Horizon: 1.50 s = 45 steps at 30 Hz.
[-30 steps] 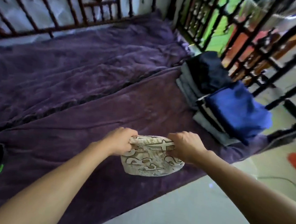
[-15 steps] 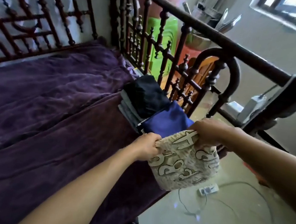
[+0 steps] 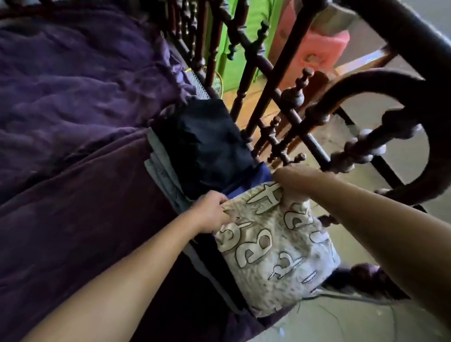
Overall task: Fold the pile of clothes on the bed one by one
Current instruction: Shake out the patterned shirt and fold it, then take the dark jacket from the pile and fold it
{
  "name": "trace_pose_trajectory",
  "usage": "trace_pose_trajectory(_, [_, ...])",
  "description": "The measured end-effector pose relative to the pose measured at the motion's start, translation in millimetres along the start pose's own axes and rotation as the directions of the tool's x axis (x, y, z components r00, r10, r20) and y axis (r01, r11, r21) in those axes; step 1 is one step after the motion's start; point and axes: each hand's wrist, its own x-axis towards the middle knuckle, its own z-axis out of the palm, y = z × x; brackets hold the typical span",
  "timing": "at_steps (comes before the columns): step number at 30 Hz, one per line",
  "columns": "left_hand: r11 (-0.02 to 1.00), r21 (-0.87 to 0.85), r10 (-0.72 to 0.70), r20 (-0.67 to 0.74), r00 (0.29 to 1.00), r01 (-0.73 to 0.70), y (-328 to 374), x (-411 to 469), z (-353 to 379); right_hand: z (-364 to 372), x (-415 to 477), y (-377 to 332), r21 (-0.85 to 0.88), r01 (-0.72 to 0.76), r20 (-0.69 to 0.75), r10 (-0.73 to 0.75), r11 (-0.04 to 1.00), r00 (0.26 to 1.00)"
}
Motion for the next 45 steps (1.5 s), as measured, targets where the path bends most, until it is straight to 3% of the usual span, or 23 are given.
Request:
trace_pose_trajectory(3, [0.981, 0.186, -0.013, -0.256, 0.967, 0.063, -17, 24, 2, 22, 44, 5, 0.064, 0.020, -0.178, -0.008, 0.998, 0.984])
trace_pose_trajectory(5, [0.946, 0.325, 0.143, -0.408, 0.902, -0.002, -32, 28, 14, 39, 57, 4, 0.058, 0.033, -0.281, -0.016, 0.998, 0.959])
trace_pose_trajectory(7, [0.865, 0.492, 0.345, -0.431, 0.834, -0.104, -48, 25, 32, 59, 58, -2, 0.100, 0.054, -0.350, -0.016, 0.994, 0.937])
trace_pose_trajectory(9, [0.776, 0.611, 0.414, -0.310, 0.856, -0.154, -63, 20, 52, 85, 49, -13, 0.152, 0.081, -0.365, -0.021, 0.985, 0.931])
trace_pose_trajectory(12, [0.771, 0.630, 0.246, -0.158, 0.956, -0.094, -81, 21, 66, 123, 33, -27, 0.205, 0.050, -0.266, 0.006, 0.977, 0.964])
trace_pose_trajectory(15, [0.779, 0.626, 0.158, -0.130, 0.979, -0.043, -77, 22, 61, 134, 33, -30, 0.265, -0.015, -0.225, 0.077, 0.964, 0.971])
trace_pose_trajectory(20, [0.779, 0.622, 0.055, -0.183, 0.982, 0.072, -53, -23, 48, 109, 25, -31, 0.172, -0.004, -0.221, 0.042, 0.985, 0.974])
trace_pose_trajectory(23, [0.795, 0.567, -0.059, -0.279, 0.959, 0.214, -44, -77, 46, 91, 0, -41, 0.089, 0.067, -0.265, -0.042, 0.994, 0.963])
trace_pose_trajectory(28, [0.828, 0.436, -0.207, -0.347, 0.915, 0.353, -60, -189, 52, 52, -47, -96, -0.006, 0.306, -0.298, -0.294, 0.952, 0.908])
trace_pose_trajectory(32, [0.793, 0.347, -0.282, -0.519, 0.807, 0.501, -75, -281, 46, 18, -92, -162, -0.066, 0.485, -0.349, -0.476, 0.872, 0.808])
trace_pose_trajectory(36, [0.775, 0.206, -0.331, -0.673, 0.662, 0.598, -98, -373, 35, -20, -138, -244, -0.176, 0.646, -0.362, -0.659, 0.742, 0.659])
trace_pose_trajectory(41, [0.742, 0.029, -0.422, -0.755, 0.501, 0.670, -149, -492, 37, -52, -202, -365, -0.345, 0.729, -0.362, -0.800, 0.591, 0.478])
trace_pose_trajectory(45, [0.695, -0.096, -0.493, -0.785, 0.375, 0.712, -207, -593, 43, -62, -252, -475, -0.416, 0.762, -0.331, -0.863, 0.496, 0.381])
